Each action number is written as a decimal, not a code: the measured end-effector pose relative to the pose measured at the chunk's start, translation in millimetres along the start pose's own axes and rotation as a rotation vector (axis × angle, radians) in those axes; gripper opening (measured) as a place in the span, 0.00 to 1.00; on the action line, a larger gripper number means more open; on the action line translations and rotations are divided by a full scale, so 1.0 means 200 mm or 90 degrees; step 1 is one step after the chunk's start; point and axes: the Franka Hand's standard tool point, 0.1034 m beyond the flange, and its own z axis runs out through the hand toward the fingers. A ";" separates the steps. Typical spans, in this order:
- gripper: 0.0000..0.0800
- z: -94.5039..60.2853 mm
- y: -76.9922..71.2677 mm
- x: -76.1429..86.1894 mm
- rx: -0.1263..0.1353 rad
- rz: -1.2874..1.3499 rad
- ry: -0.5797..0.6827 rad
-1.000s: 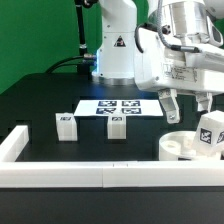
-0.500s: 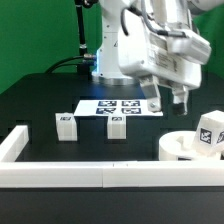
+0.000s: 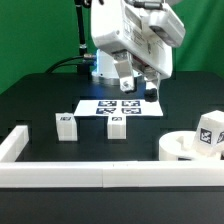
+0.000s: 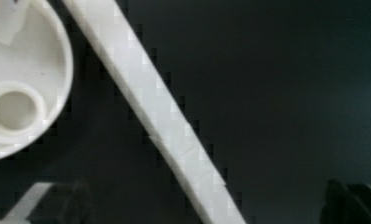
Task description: Assemble stool
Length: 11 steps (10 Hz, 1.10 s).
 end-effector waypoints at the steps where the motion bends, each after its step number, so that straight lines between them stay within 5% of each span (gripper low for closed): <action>1: 0.81 0.00 0.00 0.00 0.000 -0.041 0.000; 4: 0.81 -0.01 -0.05 0.02 -0.021 -0.268 -0.013; 6: 0.81 -0.01 -0.02 -0.01 -0.076 -0.431 -0.037; 8: 0.81 -0.02 -0.07 0.09 -0.051 -0.562 -0.012; 11: 0.81 -0.01 -0.07 0.09 -0.055 -0.677 -0.015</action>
Offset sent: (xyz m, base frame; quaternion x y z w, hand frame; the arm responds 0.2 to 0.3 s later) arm -0.0214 -0.0304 -0.0083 -0.0482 -0.0422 -0.3377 0.9391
